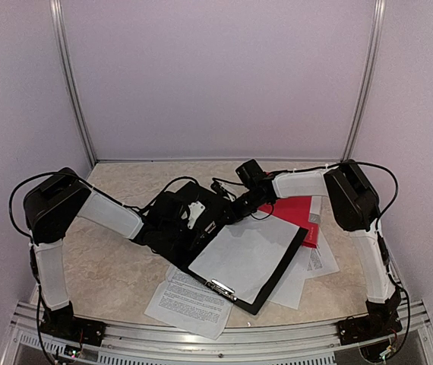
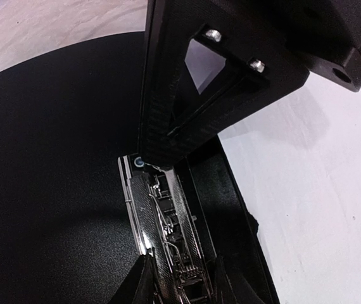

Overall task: Put the files into the folder
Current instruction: Open the spring clip on the folder with some files.

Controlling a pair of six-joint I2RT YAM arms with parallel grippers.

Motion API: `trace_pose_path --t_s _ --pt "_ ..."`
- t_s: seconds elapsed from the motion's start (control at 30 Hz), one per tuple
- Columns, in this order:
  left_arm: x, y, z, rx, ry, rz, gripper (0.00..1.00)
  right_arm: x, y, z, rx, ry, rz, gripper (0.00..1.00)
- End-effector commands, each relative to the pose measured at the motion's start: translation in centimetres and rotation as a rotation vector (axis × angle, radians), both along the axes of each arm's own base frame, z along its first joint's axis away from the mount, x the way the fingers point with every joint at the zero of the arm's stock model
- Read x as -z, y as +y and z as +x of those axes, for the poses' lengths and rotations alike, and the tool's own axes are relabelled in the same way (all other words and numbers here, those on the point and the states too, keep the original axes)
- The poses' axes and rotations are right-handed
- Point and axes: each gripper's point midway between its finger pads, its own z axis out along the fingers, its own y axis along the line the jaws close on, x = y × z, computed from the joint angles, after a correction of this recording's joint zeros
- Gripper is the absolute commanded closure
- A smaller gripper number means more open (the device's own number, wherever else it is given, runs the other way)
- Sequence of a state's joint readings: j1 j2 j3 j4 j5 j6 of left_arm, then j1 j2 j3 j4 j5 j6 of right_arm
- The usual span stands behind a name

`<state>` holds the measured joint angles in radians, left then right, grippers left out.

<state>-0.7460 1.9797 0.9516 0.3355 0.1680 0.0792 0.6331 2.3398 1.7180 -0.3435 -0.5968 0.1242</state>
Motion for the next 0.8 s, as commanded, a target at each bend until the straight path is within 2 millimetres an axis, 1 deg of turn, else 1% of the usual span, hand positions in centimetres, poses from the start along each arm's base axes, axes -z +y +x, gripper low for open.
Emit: trace_pose_path --t_s 0.0,0.1,0.27,0.43,0.53,0.7,0.77 --pt "4.7 0.3 -5.6 0.135 0.189 0.078 0.71 7.1 -4.6 2.6 0.161 -0.032 -0.255 1.00" --pt "4.8 0.3 -5.8 0.142 0.194 0.076 0.71 7.7 -4.6 2.6 0.162 -0.035 -0.267 1.00" --pt "4.8 0.0 -6.2 0.162 0.197 0.076 0.70 8.3 -3.9 2.9 0.156 -0.039 -0.276 1.00" --pt "4.8 -0.1 -6.3 0.168 0.199 0.073 0.71 8.2 -3.8 3.0 0.157 -0.045 -0.277 1.00" --pt "4.9 0.0 -6.4 0.168 0.202 0.075 0.71 7.2 -3.1 2.8 0.143 -0.053 -0.233 1.00" --pt "5.1 0.0 -6.4 0.167 0.205 0.081 0.71 4.3 -1.2 2.5 0.096 -0.090 -0.127 1.00" --pt "5.1 0.0 -6.4 0.166 0.205 0.082 0.71 3.5 -0.7 2.5 0.083 -0.098 -0.106 1.00"
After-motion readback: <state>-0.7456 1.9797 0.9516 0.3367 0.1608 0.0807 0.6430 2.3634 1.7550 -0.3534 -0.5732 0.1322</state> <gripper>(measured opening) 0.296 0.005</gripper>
